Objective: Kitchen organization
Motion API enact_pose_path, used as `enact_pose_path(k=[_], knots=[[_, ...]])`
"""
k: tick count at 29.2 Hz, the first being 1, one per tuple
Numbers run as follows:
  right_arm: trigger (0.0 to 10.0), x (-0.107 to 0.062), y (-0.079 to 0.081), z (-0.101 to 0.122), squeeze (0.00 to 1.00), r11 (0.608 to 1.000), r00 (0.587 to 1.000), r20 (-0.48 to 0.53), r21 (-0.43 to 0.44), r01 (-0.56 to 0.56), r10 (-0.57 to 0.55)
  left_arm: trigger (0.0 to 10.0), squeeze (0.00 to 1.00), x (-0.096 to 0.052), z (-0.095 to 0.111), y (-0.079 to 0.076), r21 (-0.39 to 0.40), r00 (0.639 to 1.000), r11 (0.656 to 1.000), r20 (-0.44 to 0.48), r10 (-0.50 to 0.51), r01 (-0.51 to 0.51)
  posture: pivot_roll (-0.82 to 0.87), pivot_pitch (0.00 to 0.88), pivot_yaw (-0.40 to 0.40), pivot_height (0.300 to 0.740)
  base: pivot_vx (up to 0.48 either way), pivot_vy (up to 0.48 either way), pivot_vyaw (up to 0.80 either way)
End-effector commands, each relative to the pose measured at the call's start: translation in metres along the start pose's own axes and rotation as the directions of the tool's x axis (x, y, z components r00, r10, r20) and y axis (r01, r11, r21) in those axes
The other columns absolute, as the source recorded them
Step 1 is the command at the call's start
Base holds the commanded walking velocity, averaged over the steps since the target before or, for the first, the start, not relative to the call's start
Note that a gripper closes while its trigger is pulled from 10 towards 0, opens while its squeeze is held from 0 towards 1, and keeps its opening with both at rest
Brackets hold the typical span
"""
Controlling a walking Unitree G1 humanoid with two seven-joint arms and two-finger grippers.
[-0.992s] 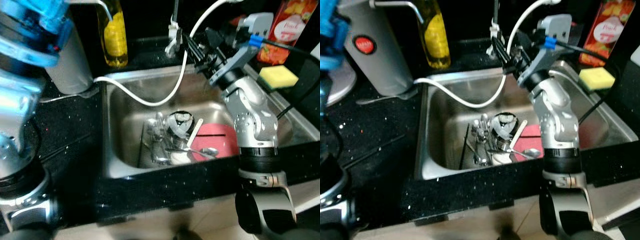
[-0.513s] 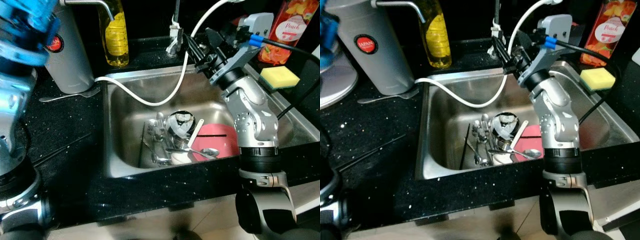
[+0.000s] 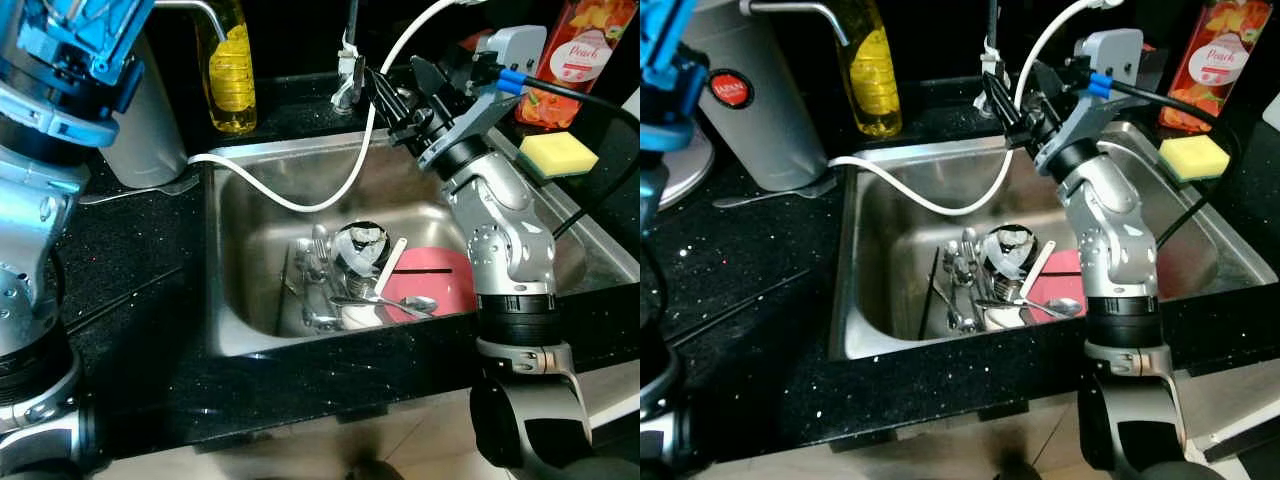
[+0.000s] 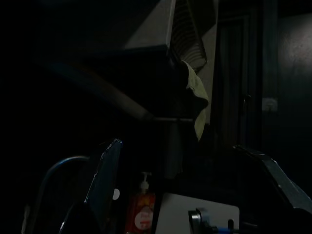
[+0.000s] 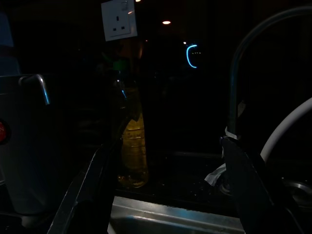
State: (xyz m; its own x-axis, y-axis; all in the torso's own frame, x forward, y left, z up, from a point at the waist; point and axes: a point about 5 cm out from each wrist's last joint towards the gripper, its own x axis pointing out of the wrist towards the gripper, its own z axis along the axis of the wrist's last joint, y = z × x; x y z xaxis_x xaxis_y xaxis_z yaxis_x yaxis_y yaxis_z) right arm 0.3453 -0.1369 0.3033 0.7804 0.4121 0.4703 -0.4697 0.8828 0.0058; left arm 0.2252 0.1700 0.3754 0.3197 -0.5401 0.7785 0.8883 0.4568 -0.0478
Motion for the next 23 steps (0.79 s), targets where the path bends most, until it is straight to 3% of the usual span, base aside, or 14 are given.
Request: enact_pose_path(k=[1,14,23], knots=[[10.0,-0.001,0.0,-0.003,0.0,1.0,1.0,-0.004,0.005,0.0,0.0,10.0,0.0,-0.004,-0.004,-0.001,0.004,1.0,1.0,-0.014,-0.003,0.003,-0.08,0.031,0.037,0.74,0.0,0.0,0.0],[10.0,0.0,0.001,-0.003,0.0,1.0,1.0,0.001,0.003,-0.01,0.01,10.0,0.0,-0.008,-0.012,-0.008,-0.032,0.998,0.998,0.024,-0.051,0.052,-0.08,0.013,0.036,0.74,0.0,0.0,0.0],[10.0,0.002,0.001,-0.002,0.0,1.0,1.0,0.004,0.0,-0.018,0.018,10.0,0.0,-0.02,-0.003,-0.011,-0.014,0.997,0.998,0.039,-0.061,0.061,-0.08,0.0,0.029,0.74,0.0,0.0,0.0]])
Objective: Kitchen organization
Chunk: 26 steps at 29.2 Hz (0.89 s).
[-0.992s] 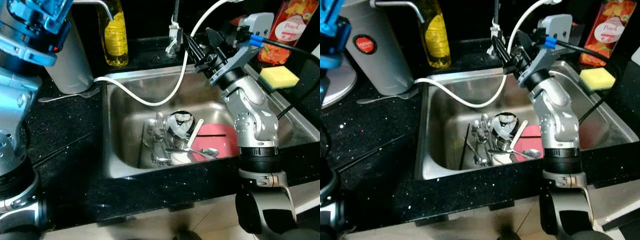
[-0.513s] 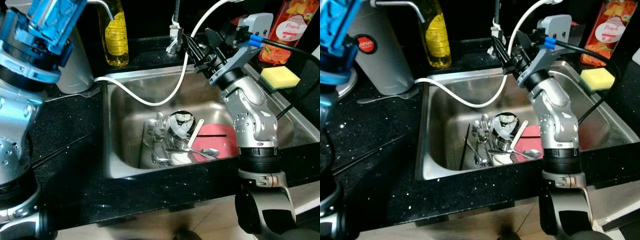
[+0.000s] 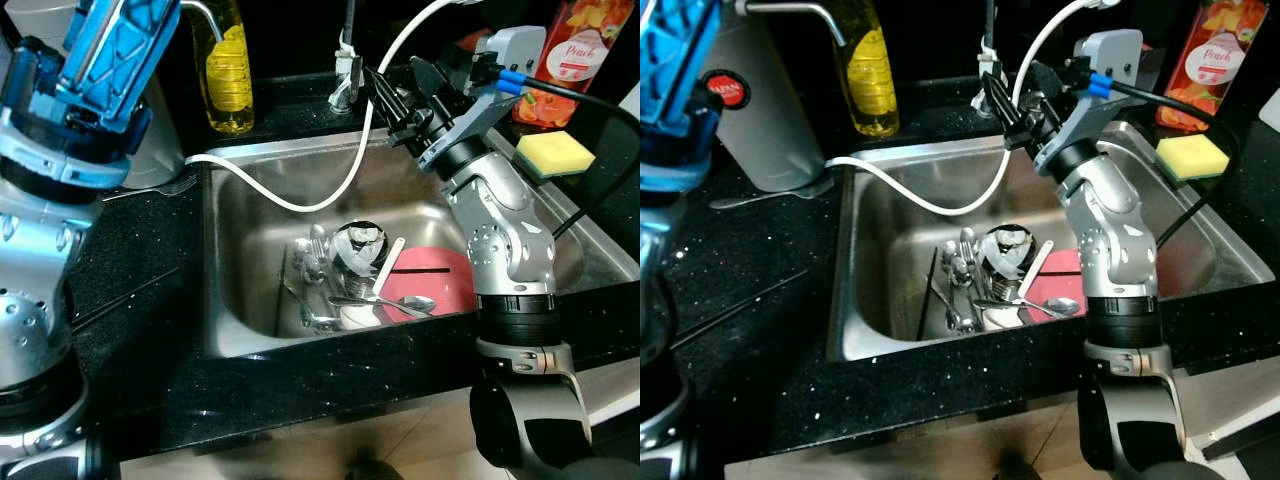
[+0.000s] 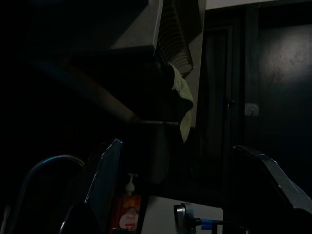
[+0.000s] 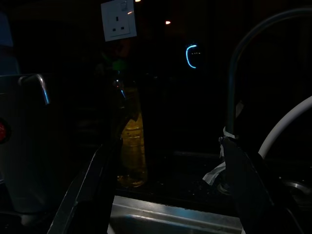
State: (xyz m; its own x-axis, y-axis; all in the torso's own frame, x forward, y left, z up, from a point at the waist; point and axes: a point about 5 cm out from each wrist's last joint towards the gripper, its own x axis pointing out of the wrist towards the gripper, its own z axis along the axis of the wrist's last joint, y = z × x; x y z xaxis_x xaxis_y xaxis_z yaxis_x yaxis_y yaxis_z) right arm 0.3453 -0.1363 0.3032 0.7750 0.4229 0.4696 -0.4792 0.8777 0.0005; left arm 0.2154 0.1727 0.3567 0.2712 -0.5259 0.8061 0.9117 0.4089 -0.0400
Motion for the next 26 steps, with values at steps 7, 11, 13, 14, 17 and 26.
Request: enact_pose_path(k=[7,11,13,14,17,26], knots=[[10.0,0.003,0.001,-0.001,0.0,1.0,1.0,0.009,0.002,-0.004,0.004,10.0,0.0,-0.003,0.002,-0.003,0.036,1.0,0.999,-0.022,-0.018,0.019,-0.08,0.003,0.029,0.74,0.0,0.0,0.0],[10.0,0.003,0.002,-0.001,0.0,1.0,1.0,0.012,0.006,0.0,0.0,10.0,0.0,-0.004,0.001,-0.003,0.031,1.0,0.999,-0.023,-0.011,0.012,-0.08,0.006,0.032,0.74,0.0,0.0,0.0],[10.0,0.003,0.002,-0.001,0.0,1.0,1.0,0.015,0.008,0.003,-0.003,10.0,0.0,-0.002,-0.001,-0.004,0.025,1.0,1.0,-0.019,-0.015,0.016,-0.08,0.007,0.033,0.74,0.0,0.0,0.0],[10.0,0.003,0.002,-0.001,0.0,1.0,1.0,0.016,0.009,0.004,-0.004,10.0,0.0,-0.002,-0.001,-0.004,0.021,1.0,1.0,-0.016,-0.017,0.017,-0.08,0.007,0.034,0.74,0.0,0.0,0.0],[10.0,0.003,0.002,-0.001,0.0,1.0,1.0,0.017,0.011,0.005,-0.005,10.0,0.0,-0.001,-0.002,-0.004,0.018,1.0,1.0,-0.015,-0.018,0.018,-0.08,0.008,0.035,0.74,0.0,0.0,0.0],[10.0,0.002,0.007,0.003,0.0,1.0,0.999,0.052,0.01,0.012,-0.012,10.0,0.0,-0.003,-0.008,-0.007,-0.017,0.999,1.0,-0.034,-0.021,0.021,-0.07,0.004,0.059,0.74,0.0,0.0,0.0]])
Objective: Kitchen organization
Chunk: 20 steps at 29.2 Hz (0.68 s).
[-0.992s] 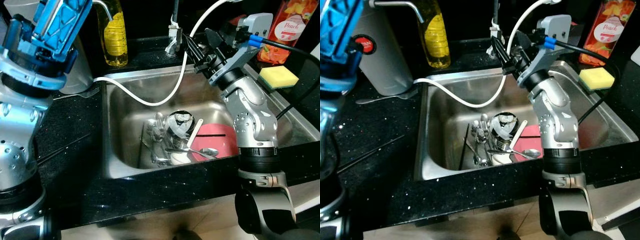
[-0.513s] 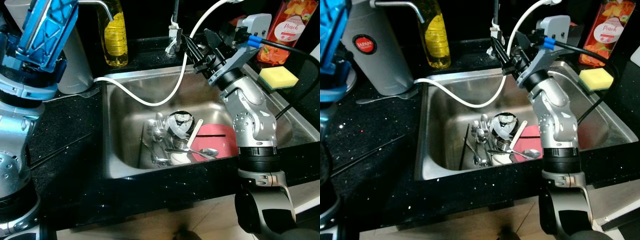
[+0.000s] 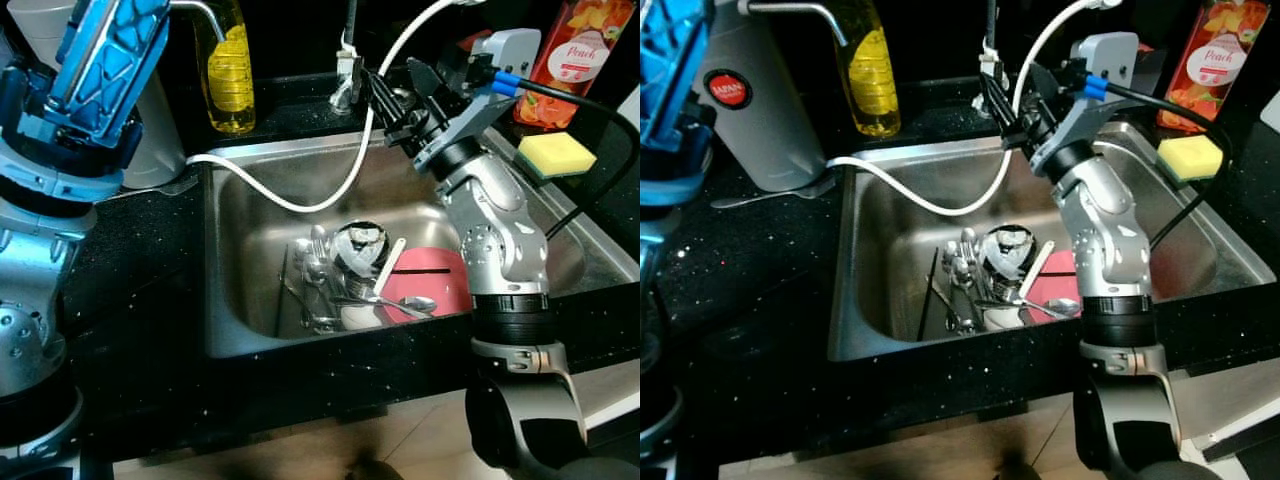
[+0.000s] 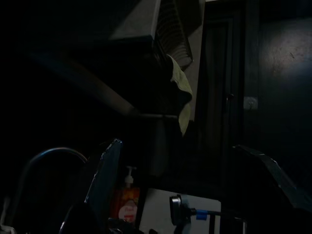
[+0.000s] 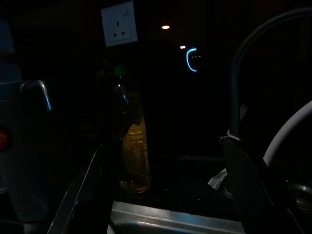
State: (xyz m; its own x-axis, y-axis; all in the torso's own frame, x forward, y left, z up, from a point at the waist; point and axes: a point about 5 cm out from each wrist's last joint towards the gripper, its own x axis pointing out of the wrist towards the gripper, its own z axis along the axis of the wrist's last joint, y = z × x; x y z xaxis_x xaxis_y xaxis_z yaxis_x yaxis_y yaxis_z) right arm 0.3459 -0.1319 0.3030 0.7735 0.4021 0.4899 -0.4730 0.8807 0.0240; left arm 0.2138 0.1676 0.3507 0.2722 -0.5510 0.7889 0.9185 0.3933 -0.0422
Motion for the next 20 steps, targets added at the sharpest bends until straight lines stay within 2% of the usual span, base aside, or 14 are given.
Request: enact_pose_path(k=[1,20], knots=[[10.0,0.0,0.003,0.005,0.0,1.0,1.0,0.03,-0.007,-0.005,0.005,10.0,0.0,-0.001,-0.001,-0.004,-0.003,1.0,1.0,-0.005,-0.014,0.014,-0.07,0.004,0.059,0.74,0.0,0.0,0.0],[10.0,0.0,0.011,0.007,0.0,1.0,0.999,0.055,0.03,-0.001,0.0,10.0,0.0,0.016,-0.013,-0.013,-0.014,0.999,0.999,-0.041,-0.034,0.034,-0.06,0.001,0.067,0.74,0.0,0.0,0.0]])
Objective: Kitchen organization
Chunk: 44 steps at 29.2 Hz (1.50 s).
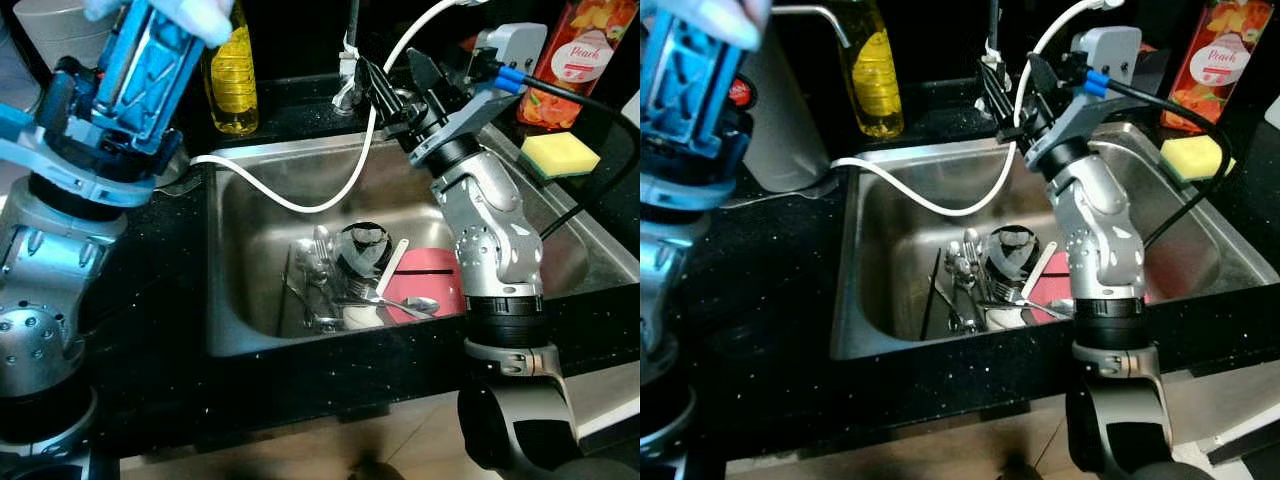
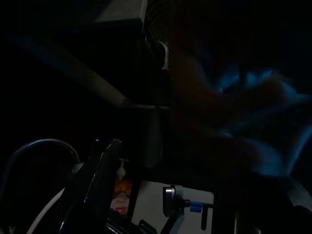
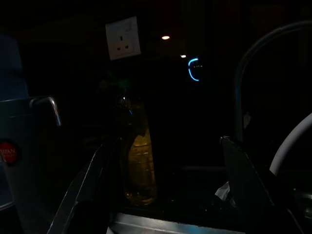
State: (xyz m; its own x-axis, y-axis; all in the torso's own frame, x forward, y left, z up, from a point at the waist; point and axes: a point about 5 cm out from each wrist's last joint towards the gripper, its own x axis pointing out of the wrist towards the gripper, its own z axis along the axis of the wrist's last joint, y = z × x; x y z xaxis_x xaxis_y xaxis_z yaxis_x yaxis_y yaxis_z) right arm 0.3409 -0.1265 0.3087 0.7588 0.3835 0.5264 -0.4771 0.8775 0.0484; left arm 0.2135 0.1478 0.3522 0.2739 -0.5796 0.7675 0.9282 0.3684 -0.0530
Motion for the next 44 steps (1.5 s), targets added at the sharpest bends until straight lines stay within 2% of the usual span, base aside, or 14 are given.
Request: enact_pose_path(k=[1,12,21,44], knots=[[10.0,-0.001,0.005,0.002,0.0,1.0,1.0,0.014,0.009,-0.01,0.01,10.0,0.0,0.004,0.0,-0.006,0.015,1.0,1.0,-0.008,-0.027,0.027,-0.06,0.0,0.068,0.74,0.0,0.0,0.0],[10.0,-0.002,0.005,0.004,0.0,1.0,1.0,0.022,0.007,-0.007,0.007,10.0,0.0,-0.006,0.005,-0.005,0.023,1.0,1.0,-0.011,-0.02,0.02,-0.06,0.0,0.072,0.74,0.0,0.0,0.0],[10.0,-0.002,0.005,0.005,0.0,1.0,1.0,0.025,0.006,-0.004,0.004,10.0,0.0,0.0,0.004,-0.002,0.034,1.0,0.999,-0.013,-0.01,0.01,-0.06,0.0,0.072,0.74,0.0,0.0,0.0],[10.0,-0.002,0.004,0.008,0.0,1.0,1.0,0.025,-0.016,-0.006,0.006,10.0,0.0,0.005,0.002,-0.001,0.048,1.0,0.999,-0.005,-0.021,0.021,-0.07,0.0,0.065,0.74,0.0,0.0,0.0]])
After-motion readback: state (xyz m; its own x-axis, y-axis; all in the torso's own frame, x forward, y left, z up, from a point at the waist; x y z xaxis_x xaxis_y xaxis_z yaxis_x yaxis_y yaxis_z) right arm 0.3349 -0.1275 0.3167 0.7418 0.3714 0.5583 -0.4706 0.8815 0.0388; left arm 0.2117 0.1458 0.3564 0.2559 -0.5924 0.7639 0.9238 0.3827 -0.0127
